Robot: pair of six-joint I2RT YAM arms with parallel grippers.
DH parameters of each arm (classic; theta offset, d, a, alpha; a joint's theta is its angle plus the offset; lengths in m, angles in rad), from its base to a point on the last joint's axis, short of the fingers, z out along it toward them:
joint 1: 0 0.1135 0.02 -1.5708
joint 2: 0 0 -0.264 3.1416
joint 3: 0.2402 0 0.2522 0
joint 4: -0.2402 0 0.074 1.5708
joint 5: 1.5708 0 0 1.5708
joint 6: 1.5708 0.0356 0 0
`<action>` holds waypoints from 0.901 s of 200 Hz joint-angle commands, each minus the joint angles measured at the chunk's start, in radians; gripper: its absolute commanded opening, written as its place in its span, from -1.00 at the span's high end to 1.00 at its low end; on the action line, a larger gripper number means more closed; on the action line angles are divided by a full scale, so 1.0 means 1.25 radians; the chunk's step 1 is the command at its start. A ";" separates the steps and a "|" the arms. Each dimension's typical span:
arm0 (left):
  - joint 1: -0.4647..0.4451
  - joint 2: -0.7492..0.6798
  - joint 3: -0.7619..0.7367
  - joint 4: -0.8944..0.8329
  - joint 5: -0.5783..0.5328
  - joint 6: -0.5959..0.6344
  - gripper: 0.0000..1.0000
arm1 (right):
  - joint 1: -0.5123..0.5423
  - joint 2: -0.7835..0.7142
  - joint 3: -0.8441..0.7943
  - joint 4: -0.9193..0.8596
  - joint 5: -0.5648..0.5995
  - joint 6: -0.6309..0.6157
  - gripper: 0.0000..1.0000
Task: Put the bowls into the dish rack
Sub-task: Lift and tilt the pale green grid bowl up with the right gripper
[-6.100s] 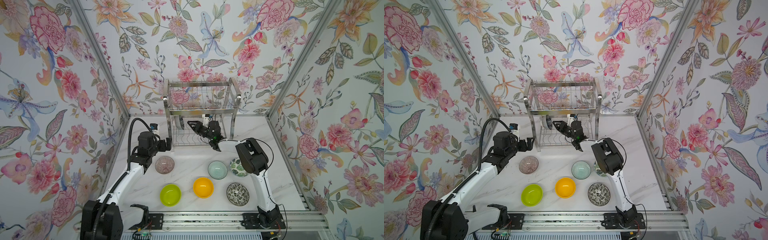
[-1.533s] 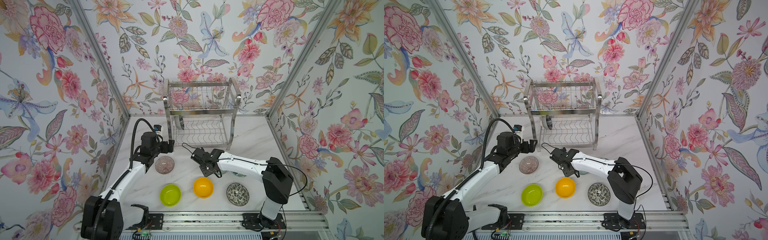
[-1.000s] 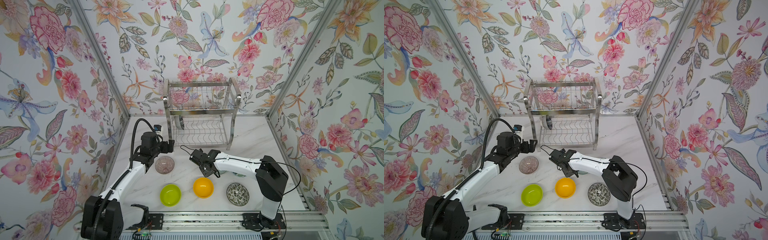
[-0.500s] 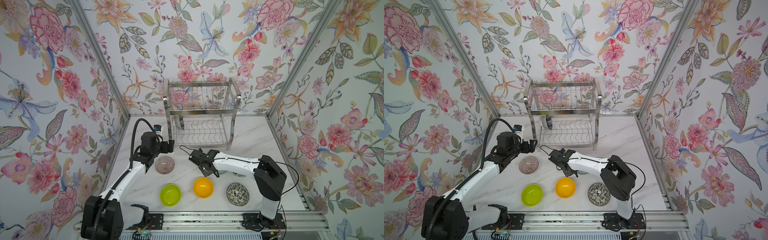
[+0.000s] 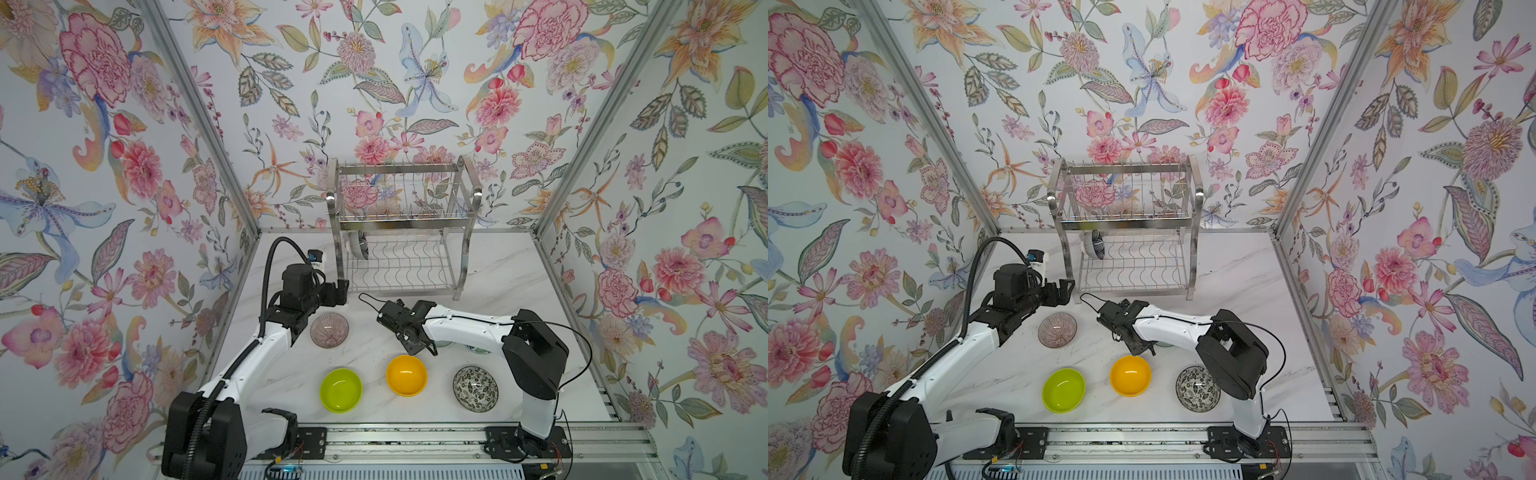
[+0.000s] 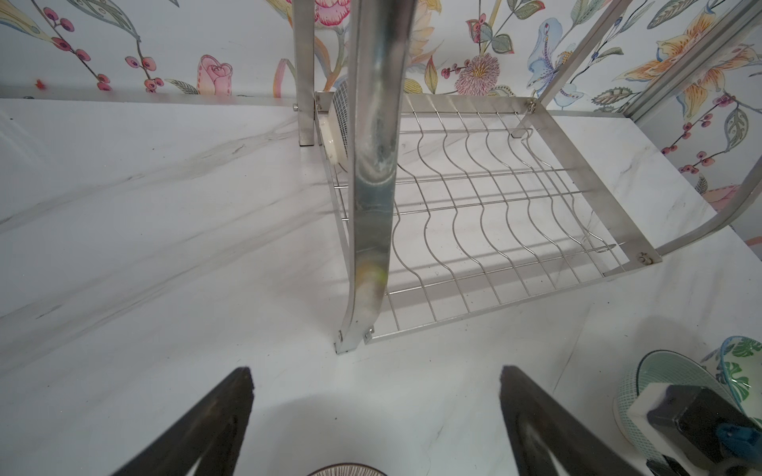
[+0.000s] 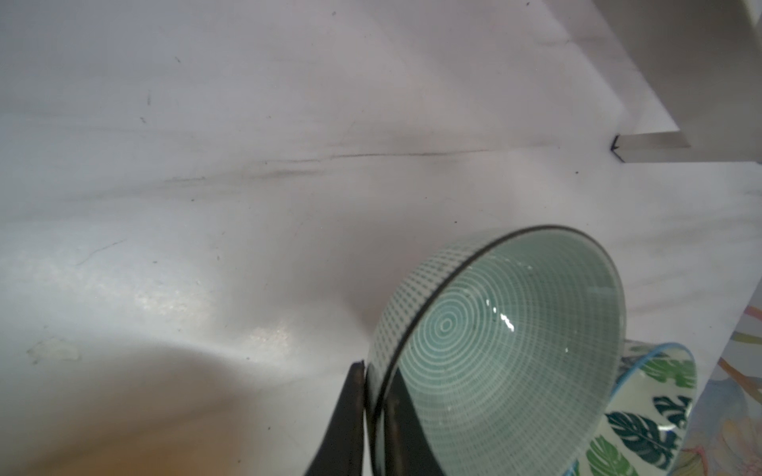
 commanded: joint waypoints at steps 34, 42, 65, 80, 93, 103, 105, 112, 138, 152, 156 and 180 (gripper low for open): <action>-0.007 -0.007 0.025 -0.016 -0.008 0.009 -0.91 | 0.008 -0.034 0.046 -0.022 0.016 -0.009 0.88; -0.007 -0.010 0.025 -0.016 -0.008 0.009 -0.91 | 0.008 -0.043 0.047 -0.017 0.016 -0.010 0.90; -0.007 -0.020 0.024 -0.016 -0.008 0.012 -0.91 | 0.009 -0.072 0.034 0.022 -0.005 -0.021 0.93; -0.007 -0.026 0.023 -0.016 -0.007 0.011 -0.91 | 0.013 -0.090 0.027 0.051 -0.018 -0.029 0.93; -0.008 -0.030 0.022 -0.014 -0.005 0.011 -0.91 | 0.012 -0.099 0.027 0.067 -0.036 -0.037 0.94; -0.008 -0.033 0.021 -0.014 -0.004 0.011 -0.91 | 0.014 -0.106 0.028 0.078 -0.044 -0.040 0.96; -0.009 -0.033 0.022 -0.014 -0.003 0.011 -0.91 | 0.015 -0.107 0.028 0.081 -0.046 -0.041 0.96; -0.009 -0.035 0.021 -0.014 -0.004 0.011 -0.92 | 0.018 -0.115 0.027 0.096 -0.054 -0.051 0.96; -0.009 -0.041 0.021 -0.011 -0.005 0.012 -0.91 | 0.028 -0.148 0.019 0.162 -0.076 -0.092 0.96; -0.008 -0.042 0.023 -0.012 -0.006 0.013 -0.91 | 0.026 -0.164 0.011 0.210 -0.094 -0.121 0.96; -0.008 -0.043 0.022 -0.012 -0.007 0.013 -0.91 | 0.026 -0.170 0.006 0.224 -0.101 -0.130 0.96; -0.009 -0.049 0.019 -0.013 -0.016 0.017 -0.91 | 0.017 -0.193 -0.020 0.330 -0.148 -0.192 0.96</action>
